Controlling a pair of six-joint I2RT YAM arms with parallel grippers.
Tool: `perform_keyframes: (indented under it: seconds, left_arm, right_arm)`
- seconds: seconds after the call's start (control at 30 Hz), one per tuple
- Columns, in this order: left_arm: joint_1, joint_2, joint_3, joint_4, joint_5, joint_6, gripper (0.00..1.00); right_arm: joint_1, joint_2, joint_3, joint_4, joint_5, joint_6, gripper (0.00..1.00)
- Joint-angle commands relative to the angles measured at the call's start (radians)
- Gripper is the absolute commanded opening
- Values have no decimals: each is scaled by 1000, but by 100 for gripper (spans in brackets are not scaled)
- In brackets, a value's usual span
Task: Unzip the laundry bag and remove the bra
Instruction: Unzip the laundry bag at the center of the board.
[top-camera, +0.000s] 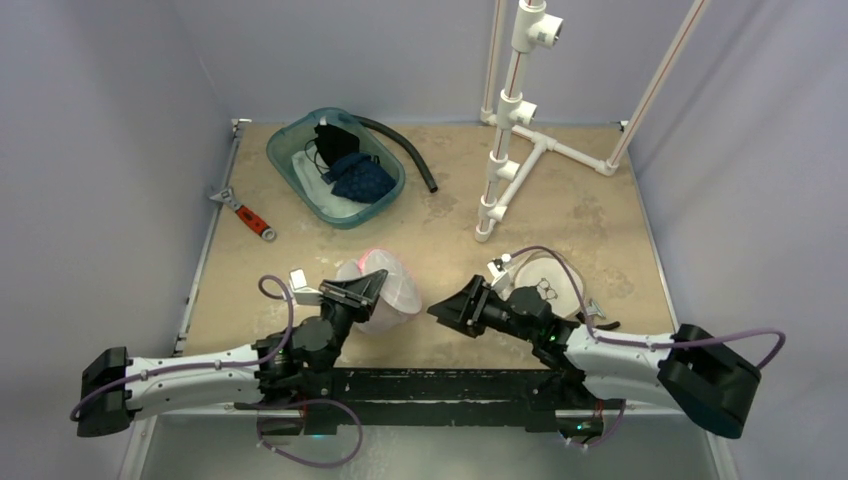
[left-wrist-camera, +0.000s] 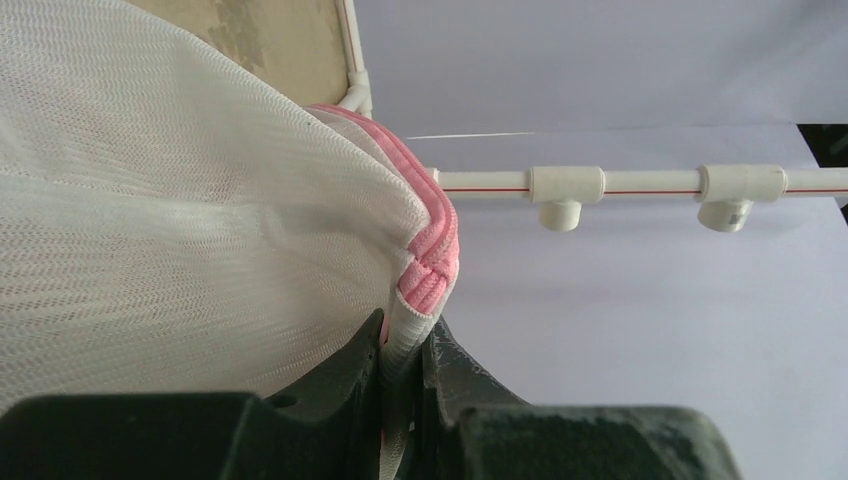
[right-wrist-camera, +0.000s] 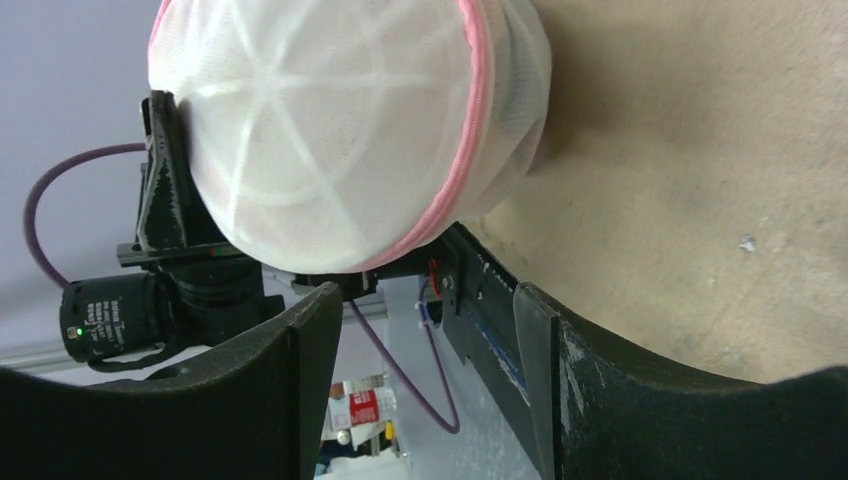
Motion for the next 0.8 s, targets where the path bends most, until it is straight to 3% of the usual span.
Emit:
perform_keyframes:
  seconds: [0.0,0.13,0.53,0.77]
  left_arm:
    - [-13,-38,8,-53,-35,-27,0]
    - [-17,-70,5,-96,-39,-36,0]
    - [-17,-52,18,-74,-31,-14,0]
    - [-17,-98,25,-128,-58,3,0]
  right_arm:
    - [55,37,41,161,115,55,65]
    - [68,36,57,196,154,61,65]
    - [85,262,149,270,80,111,65]
    - [106,129,86,190,121,148,67]
